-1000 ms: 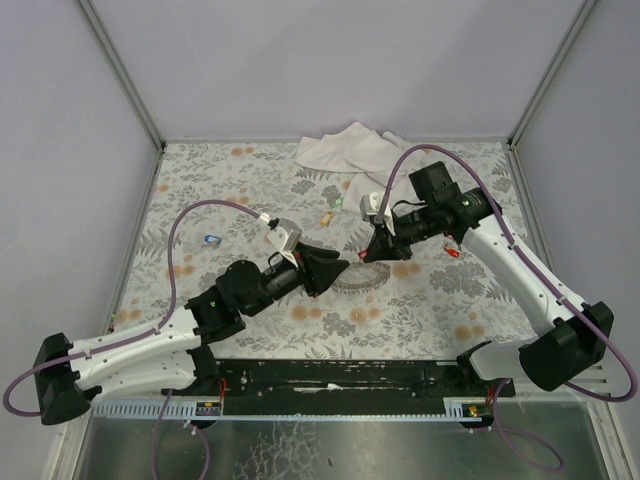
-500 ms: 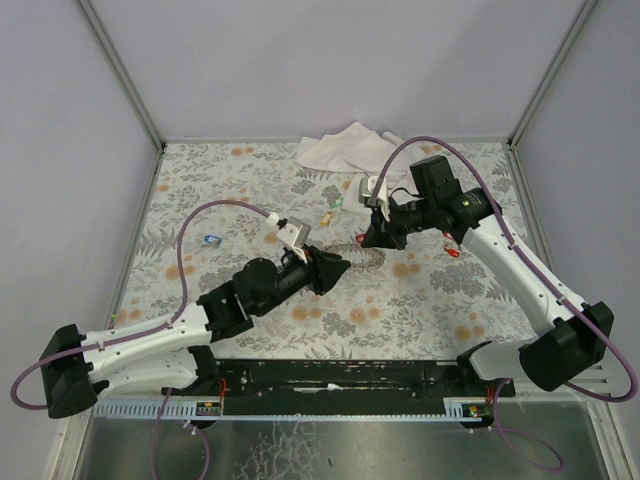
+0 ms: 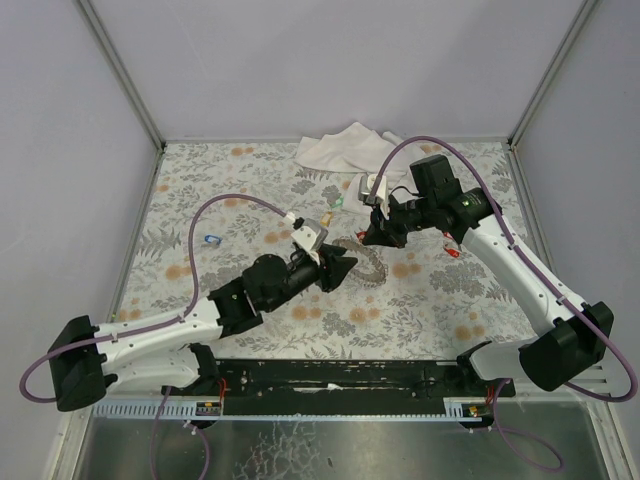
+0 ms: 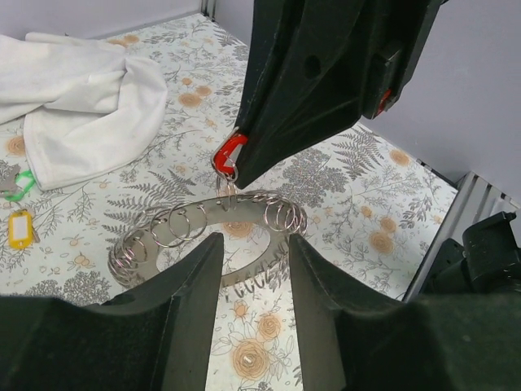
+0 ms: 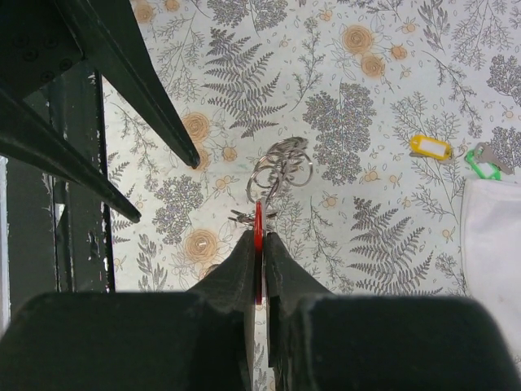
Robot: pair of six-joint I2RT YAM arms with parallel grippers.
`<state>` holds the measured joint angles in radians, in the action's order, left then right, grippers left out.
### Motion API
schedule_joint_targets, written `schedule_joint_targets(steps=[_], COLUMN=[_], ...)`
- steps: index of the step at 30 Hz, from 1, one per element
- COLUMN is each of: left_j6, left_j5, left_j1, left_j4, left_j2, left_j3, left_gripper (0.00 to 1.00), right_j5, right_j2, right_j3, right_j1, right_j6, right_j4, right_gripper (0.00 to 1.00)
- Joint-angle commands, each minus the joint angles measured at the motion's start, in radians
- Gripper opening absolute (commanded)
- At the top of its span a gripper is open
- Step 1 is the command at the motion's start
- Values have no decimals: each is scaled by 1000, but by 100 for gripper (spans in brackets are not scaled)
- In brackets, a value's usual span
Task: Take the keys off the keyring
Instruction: Remove the key from the keyring.
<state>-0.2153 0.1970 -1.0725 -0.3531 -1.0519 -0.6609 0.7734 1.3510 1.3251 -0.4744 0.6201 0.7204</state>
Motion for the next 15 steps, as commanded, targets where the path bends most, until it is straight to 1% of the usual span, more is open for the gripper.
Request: schedule_joint_targets(steps=[1, 9, 12, 15], left_j6=[59, 91, 86, 102], left_j5=[-37, -81, -98, -82], left_j1=[11, 50, 70, 78], left_j4=[-88, -123, -144, -157], left_j2=[-19, -61, -85, -114], left_j3=[-39, -50, -55, -61], left_gripper=[38, 37, 35, 33], right_j5=[-2, 2, 3, 5], right_j2=[-36, -41, -41, -43], right_j3=[11, 13, 14, 14], right_j1=[6, 6, 6, 6], right_j6=[-4, 6, 8, 7], right_j4=[-31, -22, -21, -21], right_gripper=[0, 0, 0, 0])
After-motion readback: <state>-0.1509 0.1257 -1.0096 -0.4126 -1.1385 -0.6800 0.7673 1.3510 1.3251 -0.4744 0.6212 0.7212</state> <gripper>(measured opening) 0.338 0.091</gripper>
